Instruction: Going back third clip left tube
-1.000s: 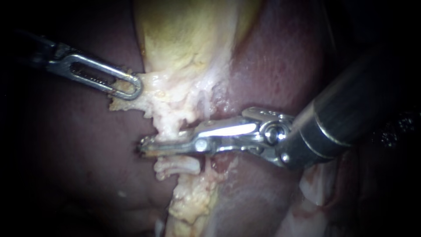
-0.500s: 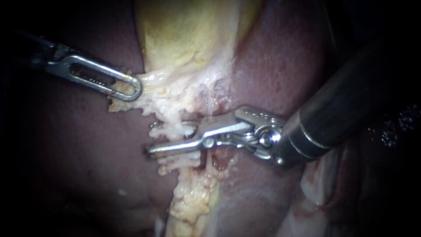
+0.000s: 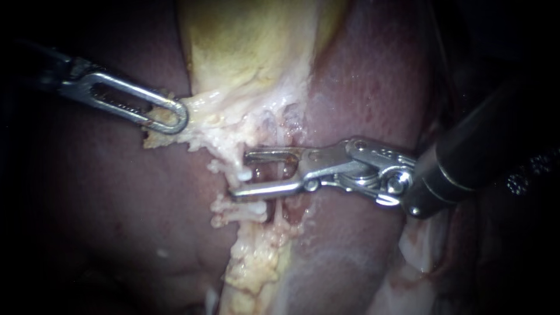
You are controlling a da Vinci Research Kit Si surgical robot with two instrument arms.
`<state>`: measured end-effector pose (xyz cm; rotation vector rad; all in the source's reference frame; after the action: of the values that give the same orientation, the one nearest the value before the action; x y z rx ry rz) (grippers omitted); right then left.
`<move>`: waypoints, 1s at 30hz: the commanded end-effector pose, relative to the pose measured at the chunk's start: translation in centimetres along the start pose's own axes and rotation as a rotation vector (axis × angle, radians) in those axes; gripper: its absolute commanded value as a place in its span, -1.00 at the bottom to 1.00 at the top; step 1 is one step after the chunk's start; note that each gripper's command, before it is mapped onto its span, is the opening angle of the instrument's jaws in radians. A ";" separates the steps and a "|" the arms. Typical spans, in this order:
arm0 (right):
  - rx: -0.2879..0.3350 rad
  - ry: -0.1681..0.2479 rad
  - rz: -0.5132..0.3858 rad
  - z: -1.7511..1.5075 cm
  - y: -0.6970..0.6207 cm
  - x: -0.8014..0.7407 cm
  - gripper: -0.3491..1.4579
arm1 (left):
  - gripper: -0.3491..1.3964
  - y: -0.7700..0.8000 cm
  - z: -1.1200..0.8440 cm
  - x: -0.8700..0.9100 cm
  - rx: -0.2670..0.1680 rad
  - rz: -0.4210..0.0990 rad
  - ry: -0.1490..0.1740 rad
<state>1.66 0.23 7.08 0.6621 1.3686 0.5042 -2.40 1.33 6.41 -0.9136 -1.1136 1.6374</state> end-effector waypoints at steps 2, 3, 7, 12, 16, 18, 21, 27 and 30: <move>0.008 -0.003 -0.038 -0.08 -0.06 0.01 -0.07 | -1.00 0.00 0.00 0.00 0.000 0.000 0.000; 0.011 -0.005 -0.055 -0.11 -0.09 0.01 -0.07 | -1.00 0.00 0.00 0.00 0.000 0.000 0.000; -0.002 -0.010 -0.169 -0.26 -0.23 0.01 -0.06 | -1.00 0.00 0.00 0.00 0.000 0.000 0.000; -0.038 -0.018 -0.265 -0.53 -0.43 -0.02 -0.06 | -1.00 0.00 -0.01 0.00 -0.001 0.000 0.000; -0.028 -0.023 -0.307 -0.77 -0.46 0.01 -0.06 | -1.00 0.00 -0.01 0.00 -0.001 0.000 -0.001; -0.022 -0.024 -0.316 -0.90 -0.47 0.03 -0.06 | -1.00 0.00 -0.01 0.00 -0.001 0.000 -0.001; -0.018 -0.025 -0.335 -1.04 -0.46 0.08 -0.06 | -1.00 0.00 -0.01 0.00 -0.001 0.000 -0.001; -0.015 -0.026 -0.352 -1.18 -0.44 0.17 -0.06 | -1.00 0.00 -0.01 0.00 -0.001 0.000 -0.001; -0.014 -0.026 -0.351 -1.20 -0.45 0.17 -0.06 | -1.00 0.00 -0.01 0.00 -0.001 0.000 -0.001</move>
<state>0.47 0.19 6.56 0.4020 1.4187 0.2221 -2.39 1.33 6.41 -0.9136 -1.1146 1.6376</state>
